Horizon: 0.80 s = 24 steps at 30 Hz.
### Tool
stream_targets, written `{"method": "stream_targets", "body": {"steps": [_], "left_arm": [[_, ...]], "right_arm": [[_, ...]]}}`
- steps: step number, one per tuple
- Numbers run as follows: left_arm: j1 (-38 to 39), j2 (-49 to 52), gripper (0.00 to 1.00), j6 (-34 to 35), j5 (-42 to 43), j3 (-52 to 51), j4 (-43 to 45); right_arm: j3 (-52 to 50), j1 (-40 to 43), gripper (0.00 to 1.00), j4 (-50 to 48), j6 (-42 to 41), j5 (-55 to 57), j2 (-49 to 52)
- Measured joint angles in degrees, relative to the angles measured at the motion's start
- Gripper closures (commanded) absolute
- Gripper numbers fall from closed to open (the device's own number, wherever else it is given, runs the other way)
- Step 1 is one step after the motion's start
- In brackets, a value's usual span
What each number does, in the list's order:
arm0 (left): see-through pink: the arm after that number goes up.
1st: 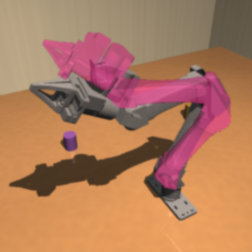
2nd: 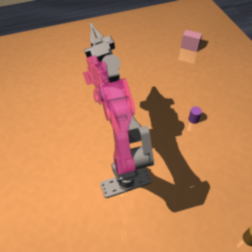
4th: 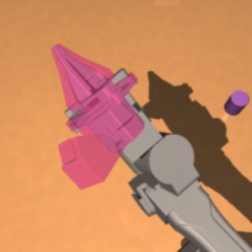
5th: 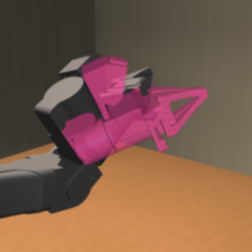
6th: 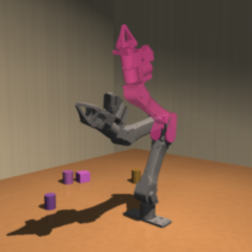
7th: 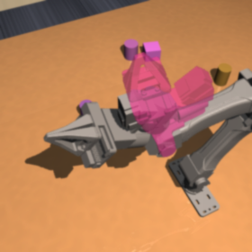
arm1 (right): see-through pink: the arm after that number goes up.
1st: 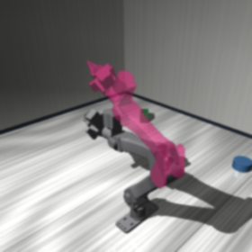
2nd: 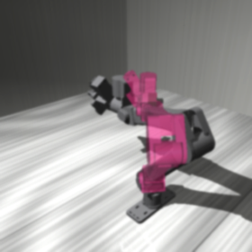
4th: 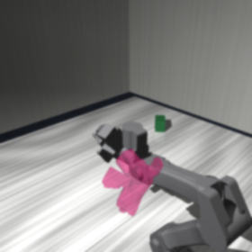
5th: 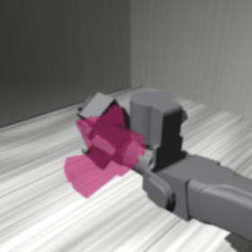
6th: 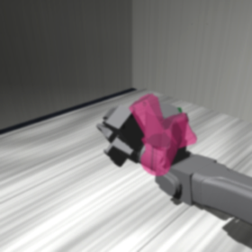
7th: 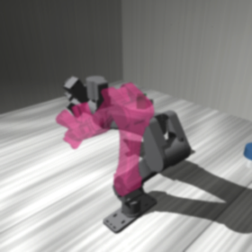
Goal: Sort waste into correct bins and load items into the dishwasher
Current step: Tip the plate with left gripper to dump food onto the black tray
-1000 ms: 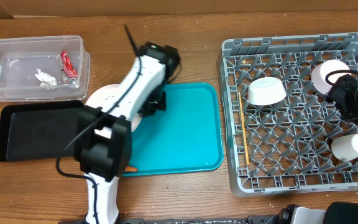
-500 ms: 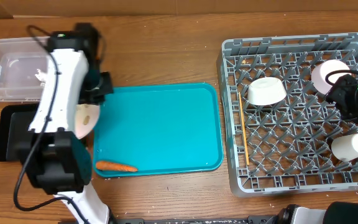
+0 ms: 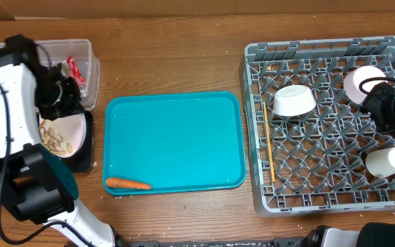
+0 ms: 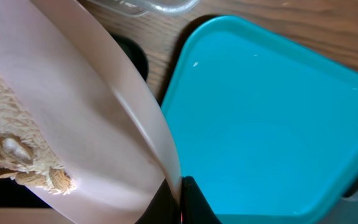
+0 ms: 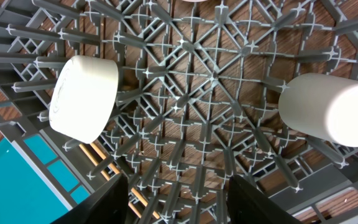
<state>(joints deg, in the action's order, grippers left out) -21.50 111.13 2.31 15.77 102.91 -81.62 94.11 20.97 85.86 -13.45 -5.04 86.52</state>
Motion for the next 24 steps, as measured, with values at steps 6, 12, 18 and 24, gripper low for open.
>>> {"method": "stream_targets", "body": {"steps": [6, 12, 18, 24], "left_arm": [[-5.9, 0.0, 0.96, -4.1, 11.1, 0.0, -0.7], [-11.9, 0.0, 0.96, -7.7, 22.5, 0.0, -3.6], [-16.8, 0.0, 0.96, -10.6, 30.6, 0.0, -7.4], [-20.5, 0.0, 0.96, -14.2, 36.5, 0.0, -9.4]], "right_arm": [[0.0, 0.0, 0.46, 0.0, 0.0, 0.6, 0.0], [0.0, 0.0, 0.46, -0.3, 0.0, 0.9, 0.0], [0.0, 0.0, 0.46, -0.3, 0.0, 0.9, 0.0], [0.0, 0.0, 0.46, -0.3, 0.0, 1.0, 0.0]]}}
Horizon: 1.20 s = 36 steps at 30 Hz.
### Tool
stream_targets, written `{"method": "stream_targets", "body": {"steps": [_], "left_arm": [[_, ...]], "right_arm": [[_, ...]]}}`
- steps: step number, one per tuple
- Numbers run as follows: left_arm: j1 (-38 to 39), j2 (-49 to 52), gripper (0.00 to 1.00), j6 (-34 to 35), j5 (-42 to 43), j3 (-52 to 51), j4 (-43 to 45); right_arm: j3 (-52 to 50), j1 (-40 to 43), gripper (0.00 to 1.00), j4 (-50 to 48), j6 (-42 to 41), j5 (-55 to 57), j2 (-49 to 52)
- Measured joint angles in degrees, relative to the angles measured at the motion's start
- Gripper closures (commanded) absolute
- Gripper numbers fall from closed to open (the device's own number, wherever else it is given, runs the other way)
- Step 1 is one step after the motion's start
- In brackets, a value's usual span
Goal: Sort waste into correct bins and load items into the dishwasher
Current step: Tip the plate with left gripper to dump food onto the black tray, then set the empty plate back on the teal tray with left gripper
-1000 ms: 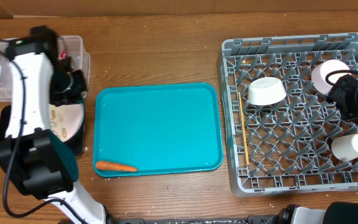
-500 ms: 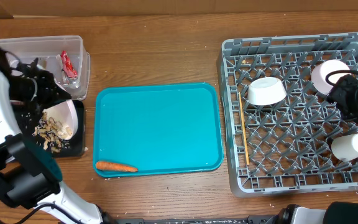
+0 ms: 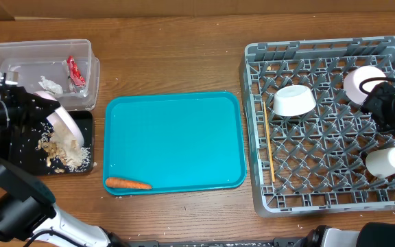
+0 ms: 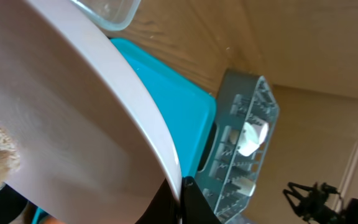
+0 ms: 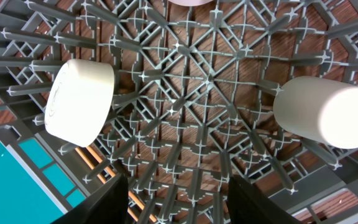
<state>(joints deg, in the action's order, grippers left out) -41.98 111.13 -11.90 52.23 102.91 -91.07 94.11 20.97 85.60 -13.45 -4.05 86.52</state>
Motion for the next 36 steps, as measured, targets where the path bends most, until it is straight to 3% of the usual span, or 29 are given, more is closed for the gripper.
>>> {"method": "stream_targets", "body": {"steps": [17, 29, 36], "left_arm": [[-4.3, 0.0, 0.96, -7.2, 9.1, 0.0, -1.3], [-4.2, 0.0, 0.96, -8.1, 7.9, 0.1, -4.1], [-0.5, -0.1, 0.96, -8.2, 1.9, 0.1, -5.6]], "right_arm": [[0.0, 0.0, 0.46, 0.0, 0.0, 0.0, 0.0], [0.0, 0.0, 0.47, 0.0, 0.0, 0.0, 0.0], [0.0, 0.0, 0.47, 0.0, 0.0, 0.0, 0.0]]}}
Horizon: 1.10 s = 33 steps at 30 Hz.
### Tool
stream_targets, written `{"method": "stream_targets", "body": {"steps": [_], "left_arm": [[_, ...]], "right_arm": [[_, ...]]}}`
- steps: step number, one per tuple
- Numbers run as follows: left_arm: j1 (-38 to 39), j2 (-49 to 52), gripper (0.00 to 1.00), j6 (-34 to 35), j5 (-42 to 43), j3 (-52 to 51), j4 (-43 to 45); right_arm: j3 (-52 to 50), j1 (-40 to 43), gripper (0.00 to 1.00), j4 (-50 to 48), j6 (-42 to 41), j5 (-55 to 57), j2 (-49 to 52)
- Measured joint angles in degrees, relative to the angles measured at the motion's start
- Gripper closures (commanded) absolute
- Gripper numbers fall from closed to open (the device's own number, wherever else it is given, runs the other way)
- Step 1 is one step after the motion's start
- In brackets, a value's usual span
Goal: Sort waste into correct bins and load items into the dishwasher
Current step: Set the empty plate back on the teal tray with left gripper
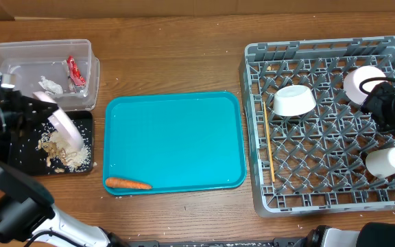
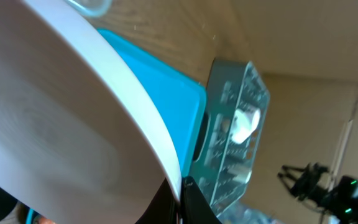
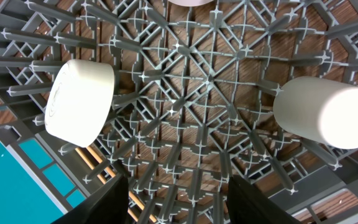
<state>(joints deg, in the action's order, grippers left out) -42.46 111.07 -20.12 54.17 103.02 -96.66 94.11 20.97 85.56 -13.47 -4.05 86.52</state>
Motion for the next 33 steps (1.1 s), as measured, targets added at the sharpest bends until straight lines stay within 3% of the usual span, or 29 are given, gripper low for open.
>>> {"method": "stream_targets", "body": {"steps": [8, 11, 19, 24, 28, 33], "left_arm": [[13.0, -1.4, 0.96, 0.2, -2.3, 0.0, 0.2], [22.2, -1.5, 0.96, 2.1, -4.0, 0.0, 3.1], [45.7, -1.5, 0.96, 17.7, -19.6, 0.0, 17.1], [59.1, -1.5, 0.96, 28.4, -32.2, 0.0, 21.5], [65.3, -1.2, 0.96, 34.5, -40.0, 0.0, 21.7], [69.5, 1.7, 0.95, 37.7, -44.0, 0.1, 21.8]], "right_arm": [[0.0, 0.0, 0.46, 0.0, 0.0, 0.0, 0.0], [0.0, 0.0, 0.47, 0.0, 0.0, 0.0, 0.0], [0.0, 0.0, 0.47, 0.0, 0.0, 0.0, 0.0], [0.0, 0.0, 0.47, 0.0, 0.0, 0.0, 0.0], [0.0, 0.0, 0.46, 0.0, 0.0, 0.0, 0.0], [0.0, 0.0, 0.46, 0.0, 0.0, 0.0, 0.0]]}}
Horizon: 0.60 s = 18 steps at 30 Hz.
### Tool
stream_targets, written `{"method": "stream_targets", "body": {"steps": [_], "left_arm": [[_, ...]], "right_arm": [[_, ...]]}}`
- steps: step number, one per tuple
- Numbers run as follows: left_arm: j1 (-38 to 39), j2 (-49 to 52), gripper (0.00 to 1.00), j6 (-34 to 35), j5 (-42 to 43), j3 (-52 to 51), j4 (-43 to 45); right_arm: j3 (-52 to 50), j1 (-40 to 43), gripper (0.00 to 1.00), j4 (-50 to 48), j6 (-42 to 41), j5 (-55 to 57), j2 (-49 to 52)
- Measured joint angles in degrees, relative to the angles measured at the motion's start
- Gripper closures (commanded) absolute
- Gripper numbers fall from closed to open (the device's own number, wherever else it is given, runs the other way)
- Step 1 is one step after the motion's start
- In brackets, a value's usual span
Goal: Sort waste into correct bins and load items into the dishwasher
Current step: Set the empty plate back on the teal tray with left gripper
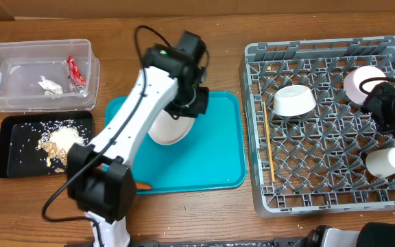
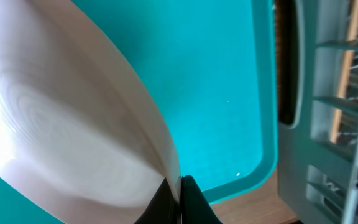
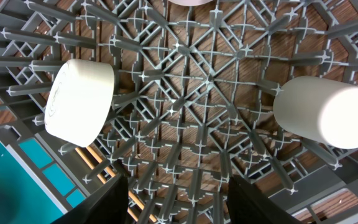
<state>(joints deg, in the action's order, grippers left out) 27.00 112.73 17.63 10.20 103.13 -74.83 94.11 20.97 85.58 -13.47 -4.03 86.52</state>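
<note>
My left gripper [image 2: 179, 198] is shut on the rim of a white plate [image 1: 169, 128], [image 2: 73, 124], held over the teal tray [image 1: 204, 165] near its middle. The plate's face shows no food. The grey dishwasher rack [image 1: 307, 199] at the right holds a white bowl [image 1: 293, 100], [image 3: 78, 99], a white cup [image 1: 387, 162], [image 3: 328, 111], another white piece [image 1: 362, 81] and a wooden chopstick [image 1: 269, 147]. My right gripper [image 3: 178, 193] hangs open over the rack's grid with nothing between its fingers. An orange carrot is mostly hidden behind my left arm.
A black bin [image 1: 19, 161] at the left holds rice and food scraps [image 1: 60, 140]. Behind it a clear plastic bin [image 1: 26, 55] holds a red wrapper [image 1: 75, 71] and crumpled paper [image 1: 49, 84]. The tray's rim [image 2: 263, 155] borders the rack.
My left gripper has moved with the plate from over the black bin at the far left to the middle of the teal tray. The right arm has not moved.
My left gripper held the plate, with food scraps on it, beside the black bin. Then the plate was tilted over the bin and scraps lay in it. Later the plate stood tilted steeper there. Now the bare plate is over the tray. The right gripper stayed open over the rack.
</note>
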Motion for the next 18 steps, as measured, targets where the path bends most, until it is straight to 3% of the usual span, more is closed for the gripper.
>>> {"method": "stream_targets", "body": {"steps": [2, 5, 6, 8, 10, 15, 18], "left_arm": [[1.0, 1.9, 0.88, 0.5, -0.9, 0.0, 0.0], [2.2, 4.3, 0.37, 1.1, -1.5, 0.0, -0.1], [2.4, 4.9, 0.32, 1.4, -1.6, 0.0, -0.2], [2.6, 5.6, 0.28, 1.7, -1.7, 0.0, -0.4], [2.6, 5.6, 0.27, 1.7, -2.1, 0.0, -1.2], [1.7, 5.6, 0.26, 1.8, -5.2, 2.2, -6.3], [-0.5, 4.3, 0.26, 1.8, -6.8, 3.4, -8.2]], "right_arm": [[0.0, 0.0, 0.46, 0.0, 0.0, 0.0, 0.0], [0.0, 0.0, 0.46, 0.0, 0.0, 0.0, 0.0], [0.0, 0.0, 0.46, 0.0, 0.0, 0.0, 0.0], [0.0, 0.0, 0.45, 0.0, 0.0, 0.0, 0.0], [0.0, 0.0, 0.37, 0.0, -0.1, 0.0, 0.0], [0.0, 0.0, 0.08, 0.2, 0.0, 0.0, 0.0], [0.0, 0.0, 0.04, 0.0, 0.2, -0.6, 0.0]]}}
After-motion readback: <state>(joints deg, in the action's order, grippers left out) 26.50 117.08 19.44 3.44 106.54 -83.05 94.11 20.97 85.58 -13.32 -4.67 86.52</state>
